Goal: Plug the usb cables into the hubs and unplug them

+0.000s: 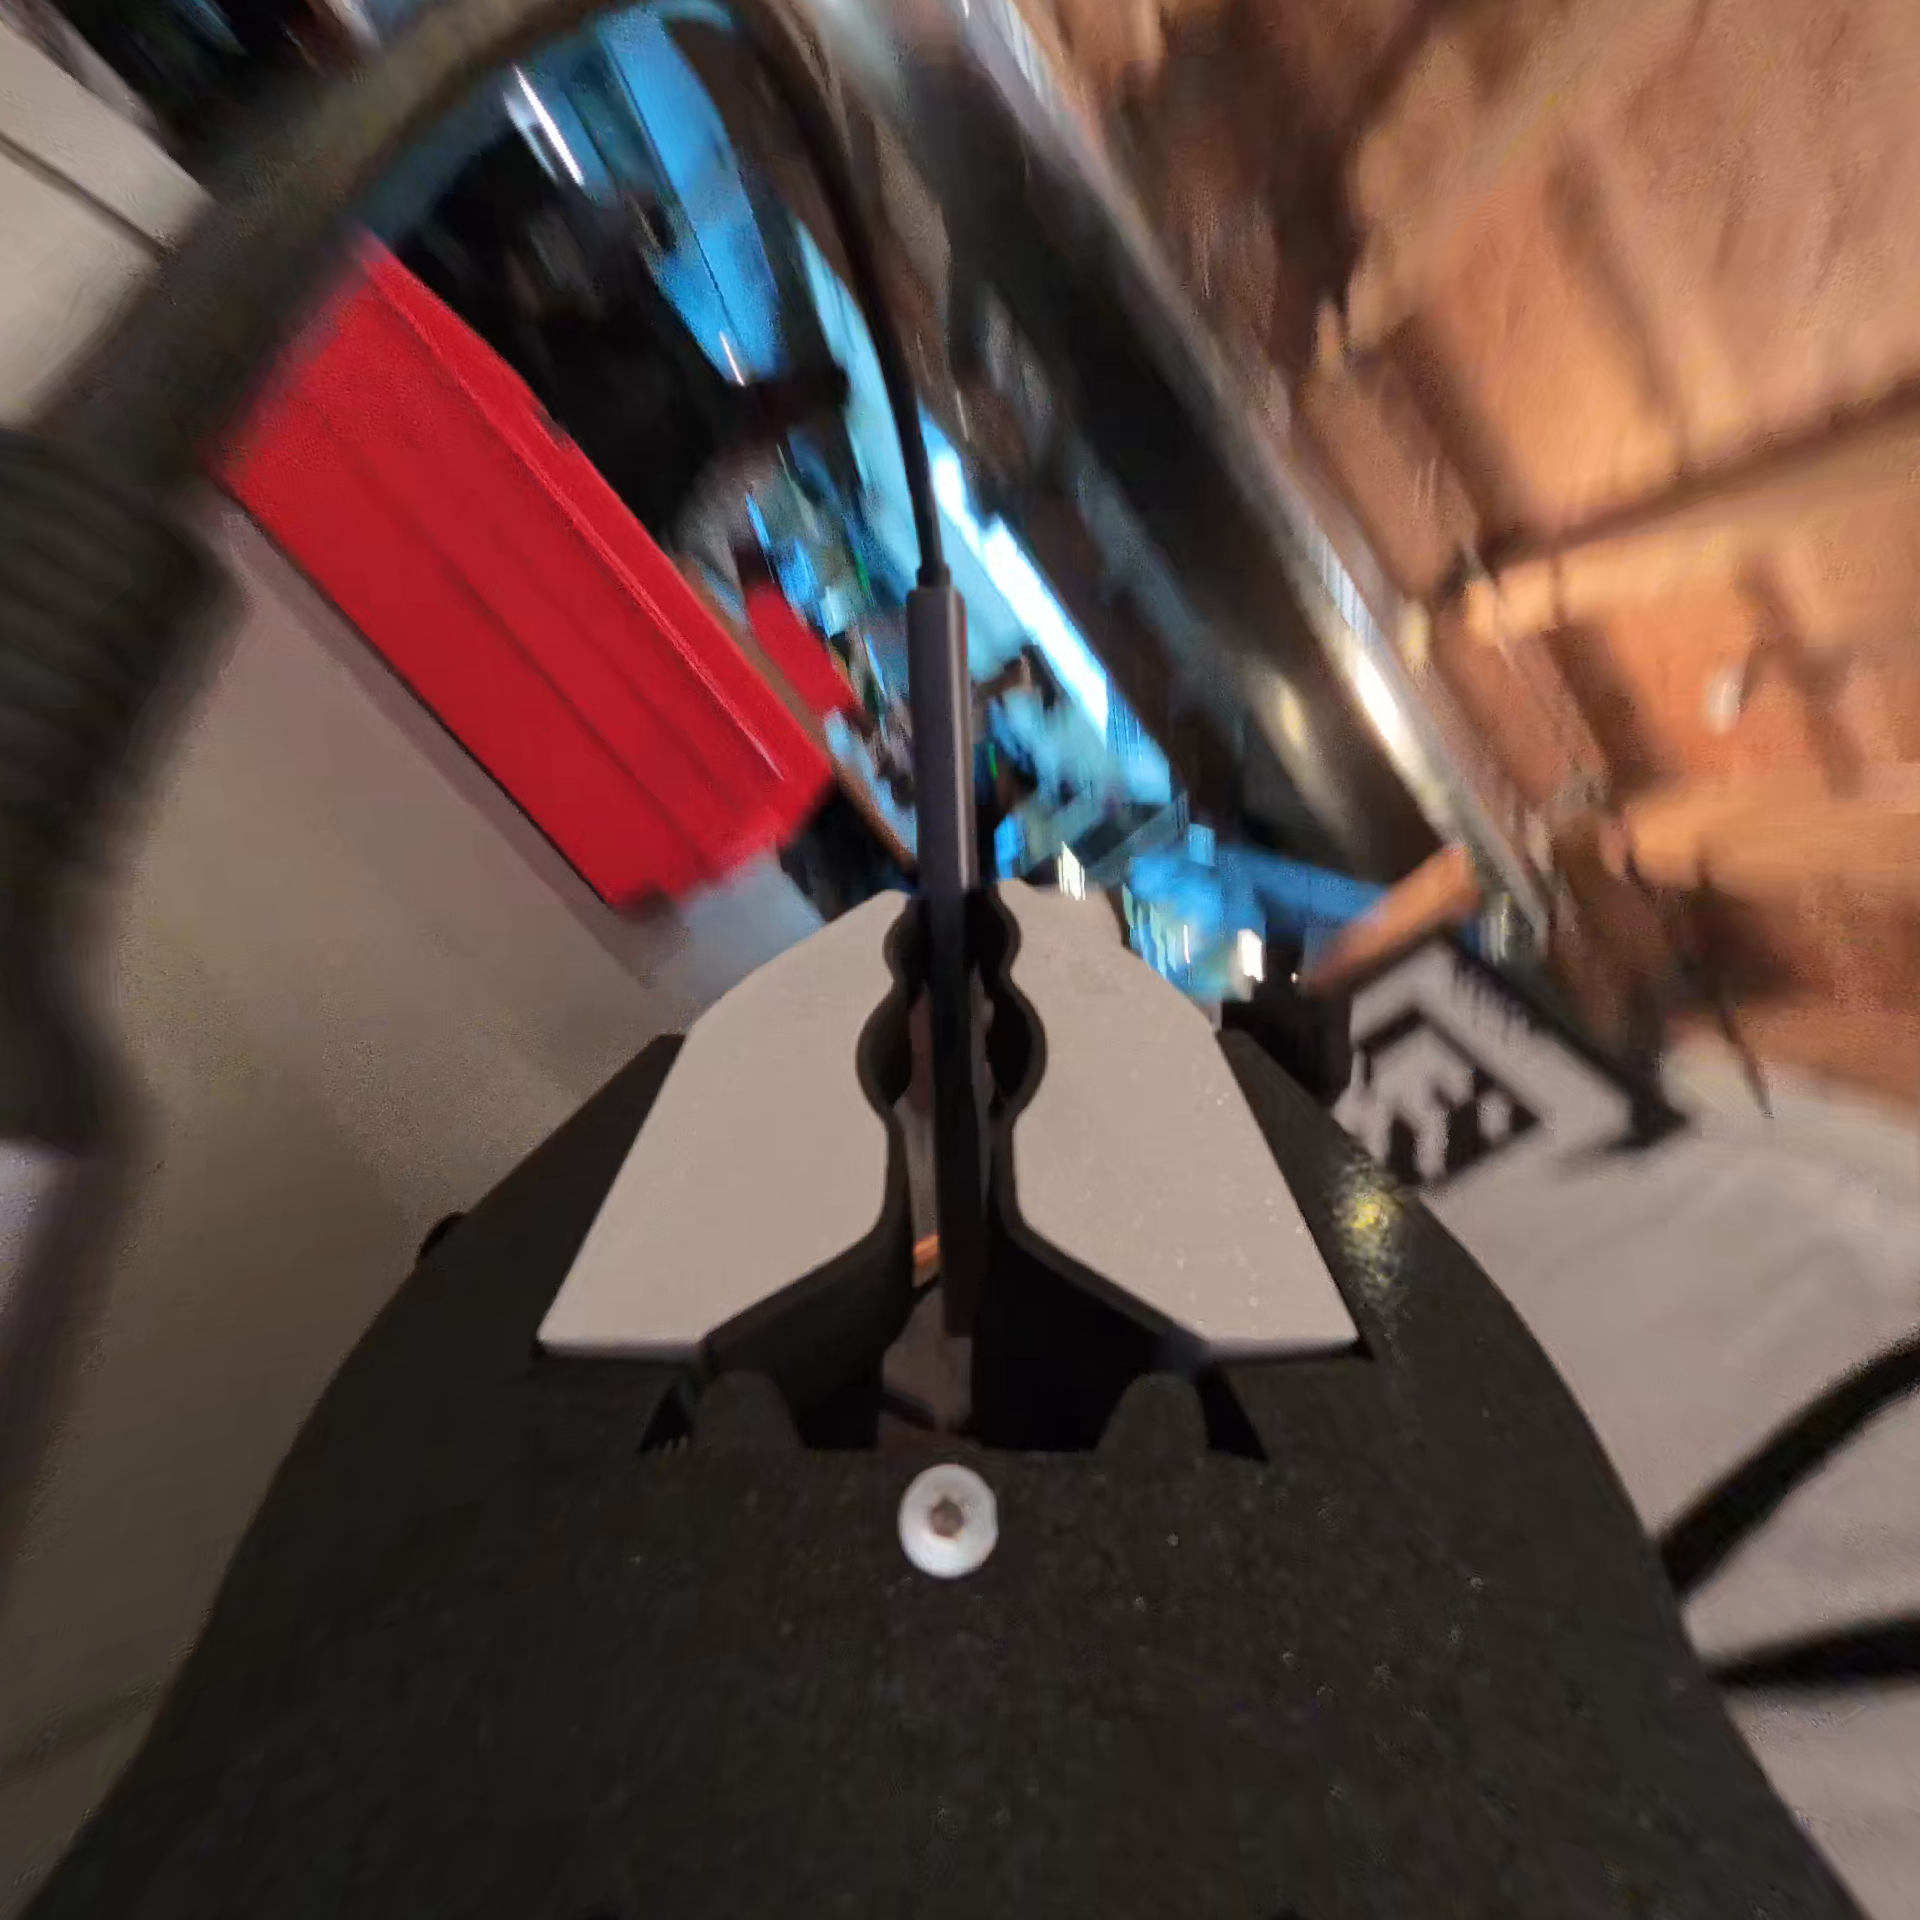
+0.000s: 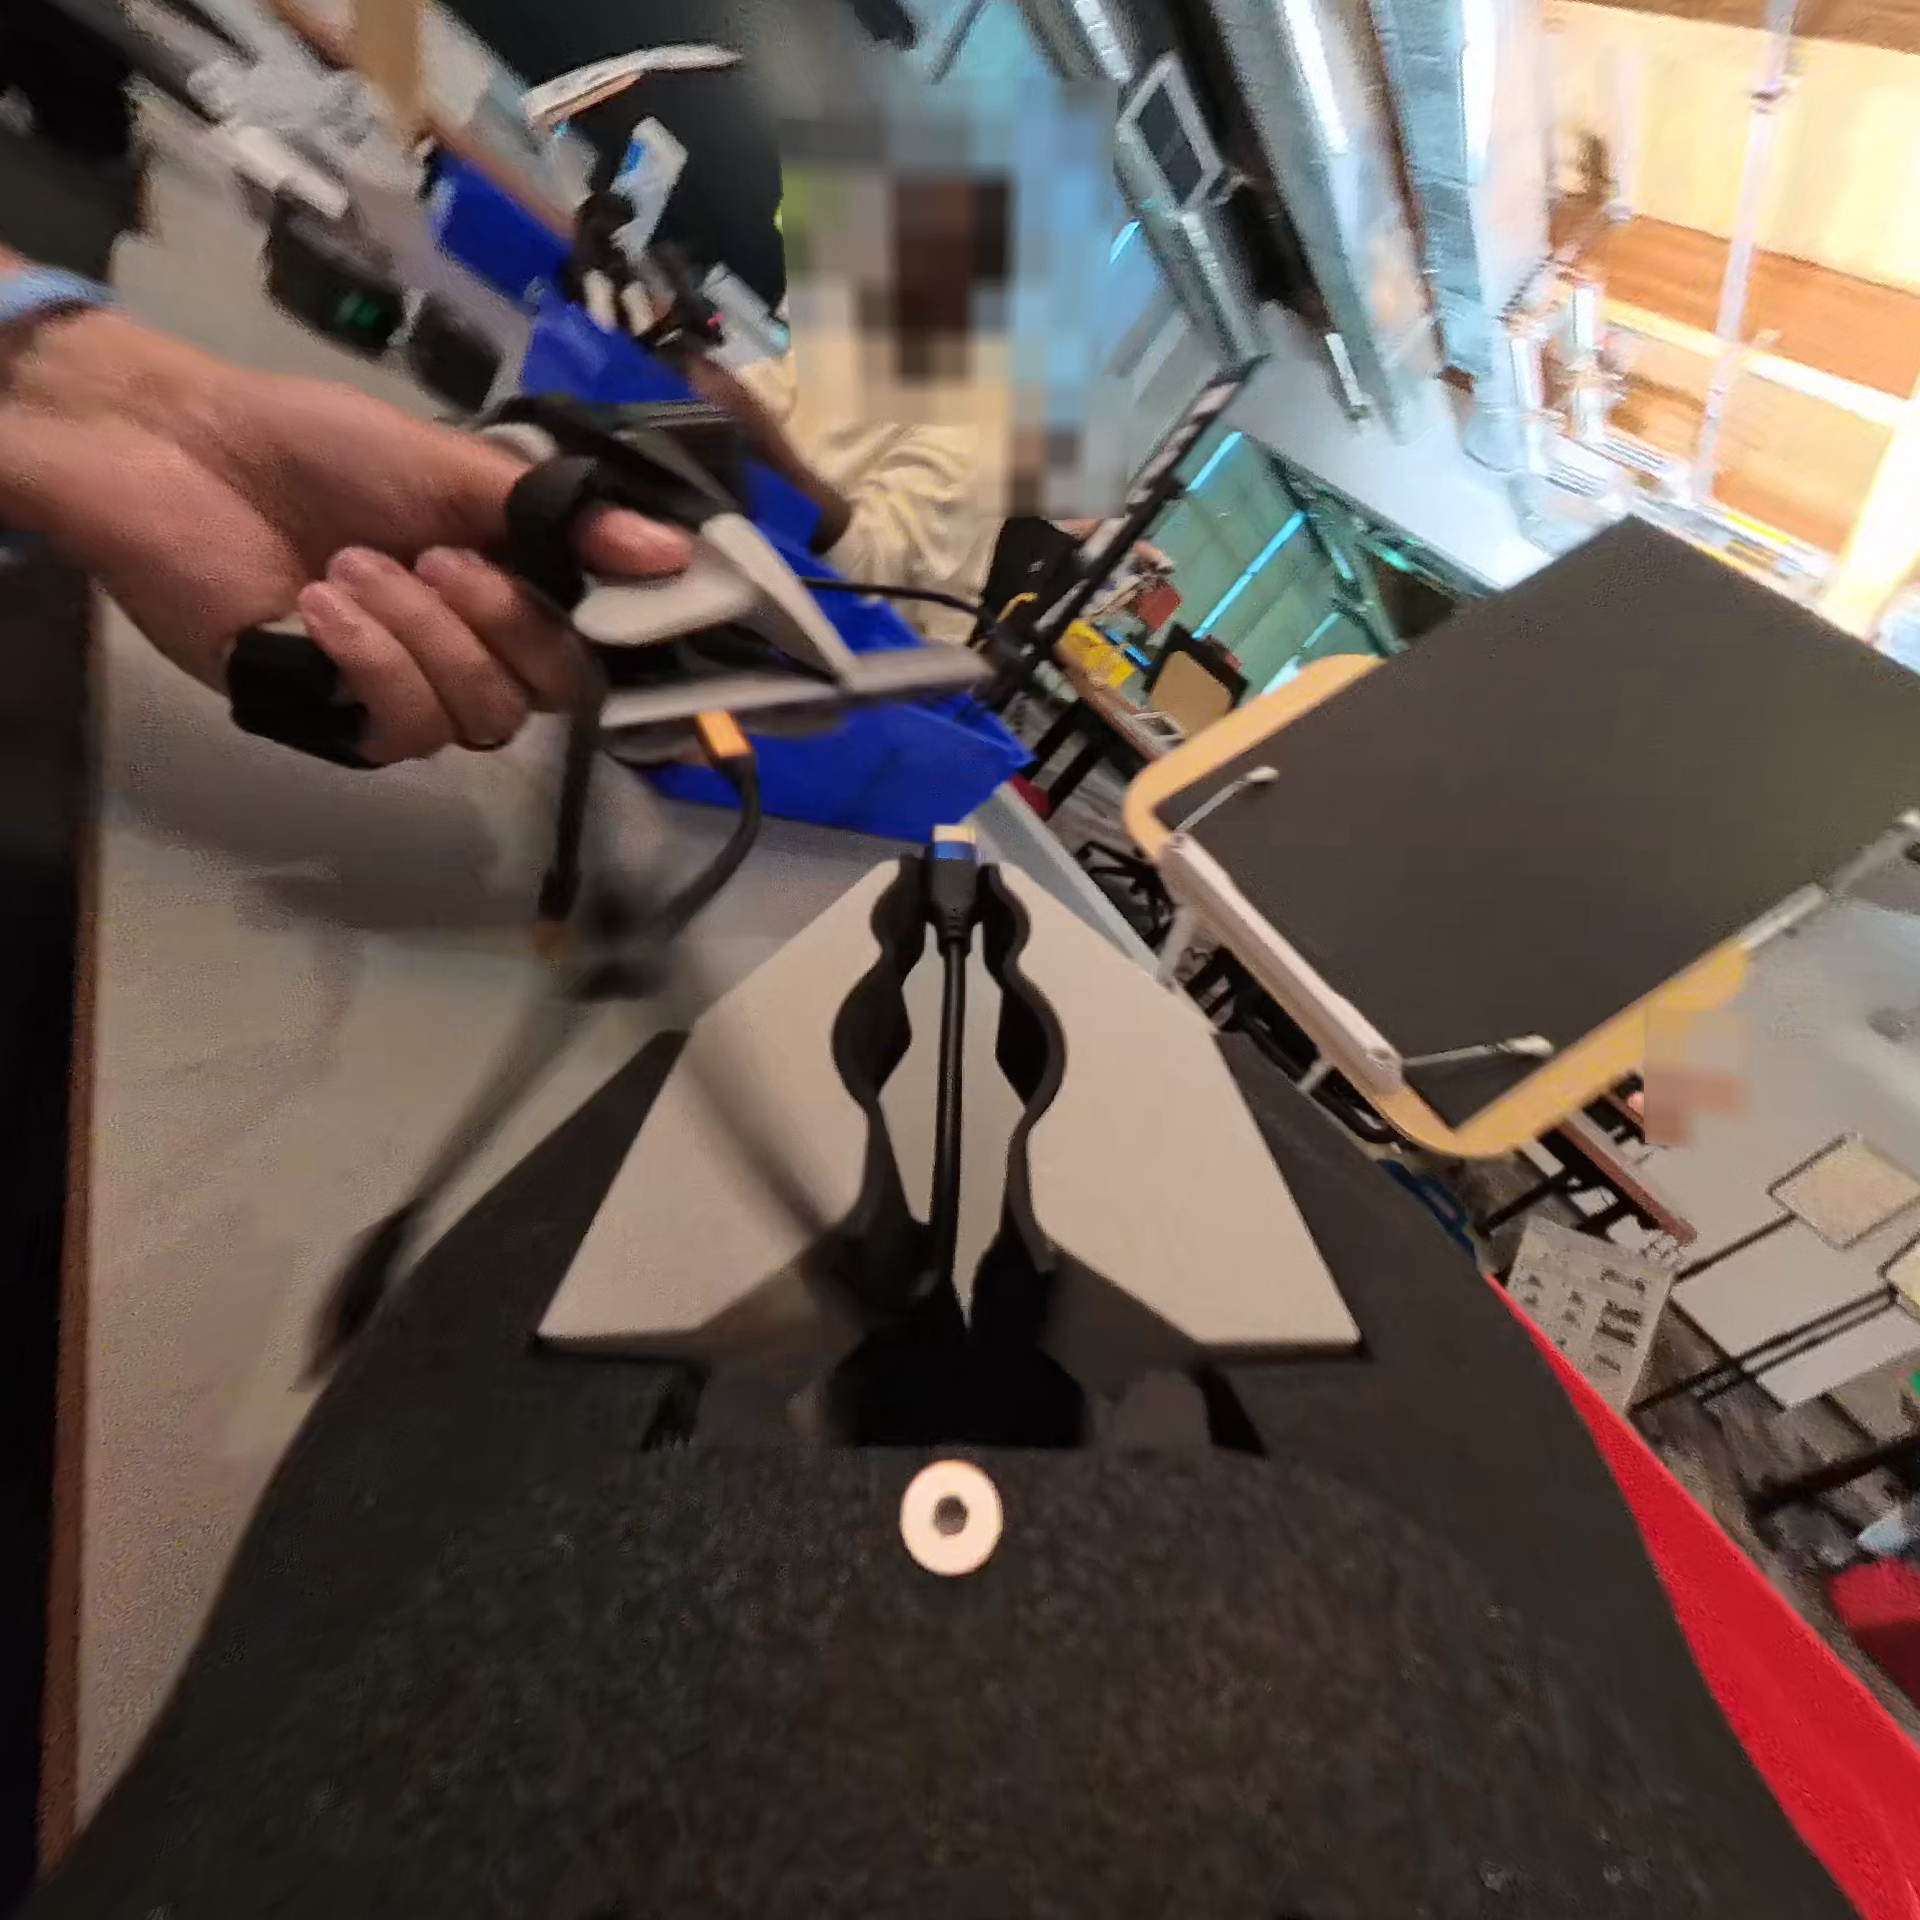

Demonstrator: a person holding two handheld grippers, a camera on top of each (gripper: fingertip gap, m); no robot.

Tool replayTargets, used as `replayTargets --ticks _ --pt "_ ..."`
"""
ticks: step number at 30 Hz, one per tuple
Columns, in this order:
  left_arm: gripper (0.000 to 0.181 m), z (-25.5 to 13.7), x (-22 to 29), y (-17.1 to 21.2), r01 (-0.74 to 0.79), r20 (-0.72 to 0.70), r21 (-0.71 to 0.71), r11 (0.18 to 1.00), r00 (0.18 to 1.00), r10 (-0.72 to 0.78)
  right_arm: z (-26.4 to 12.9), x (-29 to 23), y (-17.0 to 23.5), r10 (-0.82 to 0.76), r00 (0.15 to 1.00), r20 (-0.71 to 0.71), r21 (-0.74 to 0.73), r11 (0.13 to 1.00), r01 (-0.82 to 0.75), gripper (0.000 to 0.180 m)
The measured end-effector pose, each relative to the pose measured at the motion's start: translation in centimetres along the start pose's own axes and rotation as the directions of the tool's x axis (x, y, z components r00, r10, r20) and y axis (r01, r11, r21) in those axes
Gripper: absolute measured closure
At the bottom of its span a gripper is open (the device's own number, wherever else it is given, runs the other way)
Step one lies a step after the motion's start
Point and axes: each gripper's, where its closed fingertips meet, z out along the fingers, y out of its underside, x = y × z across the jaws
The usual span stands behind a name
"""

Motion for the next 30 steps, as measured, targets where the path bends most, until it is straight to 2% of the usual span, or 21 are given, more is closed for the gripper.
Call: replayTargets --ticks 1,2,7,9,12,14,16,18,21,24,28,30 --pt "0.171 -2.1 -0.9 -2.6 -0.026 0.044 0.097 0.995 0.999 0.022 -0.7 1.4 0.0 0.021 1.0 -0.024 0.007 1.0 -0.02 0.17" --pt "0.172 -3.1 -1.0 -3.5 -0.082 0.072 0.107 0.991 0.995 0.074 -1.0 2.3 0.1 0.026 0.999 -0.039 0.001 1.0 -0.026 0.17" --pt "0.171 -0.6 2.3 -0.9 -0.226 -0.017 -0.033 0.974 0.974 0.226 -0.3 3.2 1.4 0.092 0.995 -0.031 -0.068 0.993 -0.094 0.17" --pt "0.171 -1.0 2.1 -1.3 -0.215 -0.011 -0.013 0.977 0.977 0.215 -0.7 4.5 2.3 0.102 0.994 -0.024 -0.152 0.983 -0.105 0.17" --pt "0.171 -2.5 1.0 -3.2 -0.181 0.031 0.072 0.981 0.983 0.179 -3.0 5.1 5.5 0.133 0.983 0.125 -0.399 0.914 -0.073 0.17" --pt "0.171 -3.1 0.3 -3.8 -0.227 0.092 0.075 0.971 0.971 0.22 -5.6 6.8 7.4 0.111 0.982 0.15 -0.534 0.845 -0.013 0.17" --pt "0.171 -3.5 -0.2 -4.2 -0.294 0.158 0.06 0.954 0.947 0.281 -8.0 8.8 7.8 0.127 0.982 0.14 -0.6 0.8 -0.018 0.17" --pt "0.171 -3.8 -0.7 -4.4 -0.341 0.215 0.046 0.939 0.921 0.324 -9.6 12.0 6.7 0.115 0.992 0.054 -0.58 0.812 -0.063 0.17" --pt "0.171 -4.1 -1.2 -4.6 -0.38 0.266 0.022 0.925 0.894 0.361 -11.2 15.5 4.6 0.189 0.982 -0.025 -0.513 0.84 -0.174 0.172" --pt "0.171 -3.9 -1.3 -4.2 -0.397 0.261 -0.009 0.918 0.885 0.385 -12.2 18.5 5.3 0.087 0.995 -0.055 -0.599 0.794 -0.102 0.172" --pt "0.171 -3.8 -1.5 -3.9 -0.424 0.279 -0.046 0.905 0.864 0.419 -12.3 23.2 -0.3 0.154 0.979 -0.135 -0.389 0.9 -0.196 0.173" --pt "0.171 -3.8 -1.6 -3.7 -0.42 0.272 -0.058 0.905 0.866 0.419 -12.7 24.7 -1.0 0.104 0.983 -0.152 -0.411 0.898 -0.159 0.173"
